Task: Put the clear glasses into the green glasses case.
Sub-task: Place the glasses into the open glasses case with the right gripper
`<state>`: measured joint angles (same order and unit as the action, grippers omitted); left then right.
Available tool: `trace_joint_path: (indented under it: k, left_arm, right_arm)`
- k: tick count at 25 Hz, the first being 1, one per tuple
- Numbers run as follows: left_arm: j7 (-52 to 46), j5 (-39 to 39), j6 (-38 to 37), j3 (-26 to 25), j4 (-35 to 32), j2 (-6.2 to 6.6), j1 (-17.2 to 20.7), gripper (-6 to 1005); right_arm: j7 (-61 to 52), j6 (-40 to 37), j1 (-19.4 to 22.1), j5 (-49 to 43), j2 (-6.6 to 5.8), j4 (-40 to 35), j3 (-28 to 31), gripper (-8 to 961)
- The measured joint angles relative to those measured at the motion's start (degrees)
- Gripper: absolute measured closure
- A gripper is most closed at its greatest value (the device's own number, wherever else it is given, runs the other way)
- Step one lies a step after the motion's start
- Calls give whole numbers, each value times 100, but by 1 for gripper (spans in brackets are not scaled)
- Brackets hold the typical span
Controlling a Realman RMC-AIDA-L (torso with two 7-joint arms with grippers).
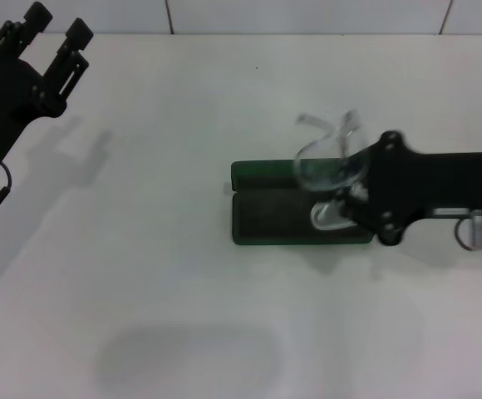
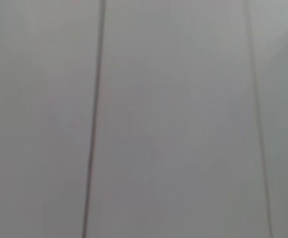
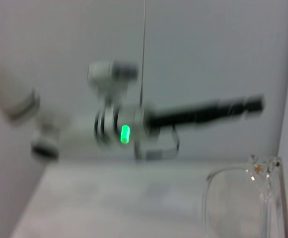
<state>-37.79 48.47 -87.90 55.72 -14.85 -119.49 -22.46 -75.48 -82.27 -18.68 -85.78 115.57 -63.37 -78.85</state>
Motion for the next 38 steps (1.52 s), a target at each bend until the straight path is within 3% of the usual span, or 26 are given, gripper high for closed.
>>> trace_joint_path:
  k: [4,12,19,38]
  left_arm:
    - [-454,-4,437,-4,-30,11,-26,404]
    - [-999,-3,1070,-8,-107,45,-99,404]
    - [-1195,30,1452,-6,-194,48,-156,404]
    - [-1227,38,1765,1,-194,90,-294,403]
  right_arm:
    - [-1516,323,-50,-1376,5,-1296,-454,946]
    - [-3450,335,-657,-3483,21,-2357,-1201,946]
    - [-4426,703,-1166,-4791,37,-2341,-2019,946]
    - [-5550,1919,-1327,-6451,61,-2224,-3853,947]
